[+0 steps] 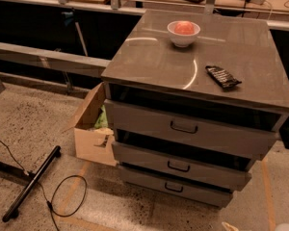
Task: Open bottom drawer
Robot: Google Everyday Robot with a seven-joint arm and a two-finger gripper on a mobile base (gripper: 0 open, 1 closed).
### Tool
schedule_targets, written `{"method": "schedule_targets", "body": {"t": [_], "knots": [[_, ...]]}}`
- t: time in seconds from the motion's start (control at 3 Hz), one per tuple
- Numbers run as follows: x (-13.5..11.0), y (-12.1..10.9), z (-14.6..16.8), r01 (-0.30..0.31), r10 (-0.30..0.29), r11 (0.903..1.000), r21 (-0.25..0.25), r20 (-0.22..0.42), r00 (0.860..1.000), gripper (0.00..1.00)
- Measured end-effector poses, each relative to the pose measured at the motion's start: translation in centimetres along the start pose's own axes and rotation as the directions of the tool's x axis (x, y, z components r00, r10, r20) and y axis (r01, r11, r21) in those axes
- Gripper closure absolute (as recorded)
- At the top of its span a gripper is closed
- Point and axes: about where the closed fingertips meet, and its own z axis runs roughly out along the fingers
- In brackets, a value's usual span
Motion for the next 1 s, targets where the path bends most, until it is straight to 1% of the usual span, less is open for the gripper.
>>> {"method": "schedule_targets", "body": {"t": [0.33, 0.67, 1.0], "knots": [[-0.2, -0.4, 0.5, 0.027, -0.027, 0.9995, 0.018, 0.034, 0.999, 0.0], [-1.1, -1.5, 4.5, 0.13, -0.139, 0.9892, 0.069, 0.162, 0.977, 0.0], [-3.1, -1.8, 7.7, 0.287, -0.303, 0.9527, 0.101, 0.262, 0.916, 0.0]]}}
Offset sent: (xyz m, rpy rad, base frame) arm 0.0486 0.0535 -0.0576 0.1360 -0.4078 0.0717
